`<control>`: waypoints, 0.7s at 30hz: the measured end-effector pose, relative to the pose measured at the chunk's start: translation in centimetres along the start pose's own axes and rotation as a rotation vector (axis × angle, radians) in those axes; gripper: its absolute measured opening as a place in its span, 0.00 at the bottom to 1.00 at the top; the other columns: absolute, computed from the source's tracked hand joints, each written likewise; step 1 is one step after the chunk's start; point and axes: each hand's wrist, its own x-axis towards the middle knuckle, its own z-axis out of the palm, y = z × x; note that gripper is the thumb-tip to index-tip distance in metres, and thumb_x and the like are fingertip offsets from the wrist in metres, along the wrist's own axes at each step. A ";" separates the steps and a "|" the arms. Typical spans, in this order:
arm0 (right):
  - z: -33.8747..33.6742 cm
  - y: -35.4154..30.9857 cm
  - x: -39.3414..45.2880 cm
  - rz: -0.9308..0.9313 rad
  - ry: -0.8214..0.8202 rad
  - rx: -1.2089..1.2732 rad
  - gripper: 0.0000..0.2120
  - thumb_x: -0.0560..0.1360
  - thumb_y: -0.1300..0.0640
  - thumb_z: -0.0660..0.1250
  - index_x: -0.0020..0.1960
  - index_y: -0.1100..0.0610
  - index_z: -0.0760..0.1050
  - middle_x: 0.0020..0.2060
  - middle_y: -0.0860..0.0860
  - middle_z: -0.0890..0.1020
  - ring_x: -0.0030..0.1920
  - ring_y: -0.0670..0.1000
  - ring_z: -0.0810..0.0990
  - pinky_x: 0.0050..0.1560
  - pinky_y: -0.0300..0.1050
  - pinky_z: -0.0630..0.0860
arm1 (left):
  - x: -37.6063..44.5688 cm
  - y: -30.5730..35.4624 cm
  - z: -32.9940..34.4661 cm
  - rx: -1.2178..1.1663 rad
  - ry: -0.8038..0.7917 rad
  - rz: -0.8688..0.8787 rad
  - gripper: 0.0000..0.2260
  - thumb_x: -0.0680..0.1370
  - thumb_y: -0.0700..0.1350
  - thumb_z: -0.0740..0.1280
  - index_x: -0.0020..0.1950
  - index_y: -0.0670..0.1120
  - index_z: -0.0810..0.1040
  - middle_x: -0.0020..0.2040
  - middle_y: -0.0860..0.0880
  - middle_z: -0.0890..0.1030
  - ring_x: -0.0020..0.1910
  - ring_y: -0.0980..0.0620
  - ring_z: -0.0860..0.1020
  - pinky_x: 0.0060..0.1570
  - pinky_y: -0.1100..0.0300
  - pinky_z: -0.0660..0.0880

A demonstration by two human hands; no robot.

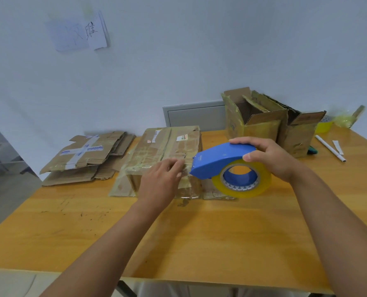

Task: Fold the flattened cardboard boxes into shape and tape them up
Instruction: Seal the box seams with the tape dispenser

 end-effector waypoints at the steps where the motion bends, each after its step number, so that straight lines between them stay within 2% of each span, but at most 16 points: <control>1: 0.0 0.3 0.0 -0.002 0.009 0.015 0.23 0.62 0.41 0.67 0.58 0.32 0.80 0.59 0.32 0.79 0.60 0.38 0.77 0.53 0.30 0.73 | -0.1 0.2 0.0 0.008 0.001 0.019 0.16 0.75 0.42 0.73 0.62 0.46 0.80 0.55 0.48 0.82 0.52 0.46 0.81 0.45 0.55 0.75; 3: 0.0 0.8 -0.1 -0.003 0.019 0.042 0.23 0.63 0.42 0.67 0.58 0.32 0.80 0.59 0.33 0.79 0.60 0.39 0.78 0.53 0.30 0.74 | 0.0 0.6 0.1 0.005 0.013 0.064 0.17 0.76 0.43 0.73 0.64 0.44 0.79 0.59 0.46 0.81 0.58 0.46 0.79 0.56 0.53 0.74; 4: -0.1 1.0 -0.1 -0.006 0.020 0.048 0.23 0.63 0.42 0.68 0.58 0.32 0.80 0.59 0.33 0.79 0.60 0.39 0.78 0.52 0.29 0.74 | 0.0 0.9 0.1 -0.012 0.018 0.076 0.16 0.76 0.45 0.72 0.64 0.43 0.80 0.60 0.46 0.81 0.60 0.46 0.79 0.57 0.54 0.74; 6: -0.1 1.2 -0.1 -0.016 0.017 0.049 0.23 0.63 0.43 0.68 0.59 0.33 0.80 0.60 0.33 0.79 0.60 0.39 0.78 0.52 0.27 0.74 | 0.3 1.4 0.2 -0.071 0.022 0.056 0.16 0.76 0.46 0.73 0.62 0.42 0.81 0.59 0.46 0.82 0.56 0.46 0.80 0.54 0.55 0.75; 9: -0.1 1.4 0.0 -0.019 0.014 0.054 0.23 0.64 0.43 0.68 0.59 0.33 0.80 0.60 0.33 0.79 0.60 0.39 0.78 0.52 0.27 0.73 | 0.5 1.9 0.1 -0.136 0.004 -0.027 0.15 0.75 0.44 0.74 0.62 0.45 0.81 0.56 0.49 0.83 0.52 0.47 0.82 0.45 0.54 0.77; 15: -1.3 1.2 -0.4 -0.026 0.001 0.020 0.24 0.65 0.42 0.68 0.61 0.32 0.79 0.61 0.33 0.78 0.62 0.39 0.76 0.55 0.30 0.74 | 0.6 2.4 0.1 -0.103 0.016 -0.075 0.10 0.76 0.42 0.74 0.57 0.46 0.83 0.53 0.51 0.83 0.46 0.47 0.82 0.29 0.53 0.77; 17: -1.5 1.2 -0.6 -0.026 -0.015 0.009 0.24 0.65 0.41 0.69 0.61 0.32 0.78 0.62 0.33 0.78 0.63 0.39 0.76 0.56 0.33 0.73 | 0.7 2.5 0.1 -0.101 0.000 -0.083 0.10 0.77 0.42 0.73 0.58 0.47 0.83 0.53 0.51 0.83 0.46 0.48 0.82 0.28 0.53 0.76; 21: -1.6 1.4 -0.8 -0.033 -0.032 0.027 0.25 0.64 0.42 0.70 0.61 0.32 0.78 0.62 0.34 0.78 0.62 0.40 0.77 0.54 0.29 0.74 | 0.9 2.6 -0.3 -0.103 -0.016 -0.089 0.09 0.77 0.42 0.73 0.57 0.47 0.83 0.53 0.51 0.83 0.46 0.47 0.83 0.27 0.53 0.76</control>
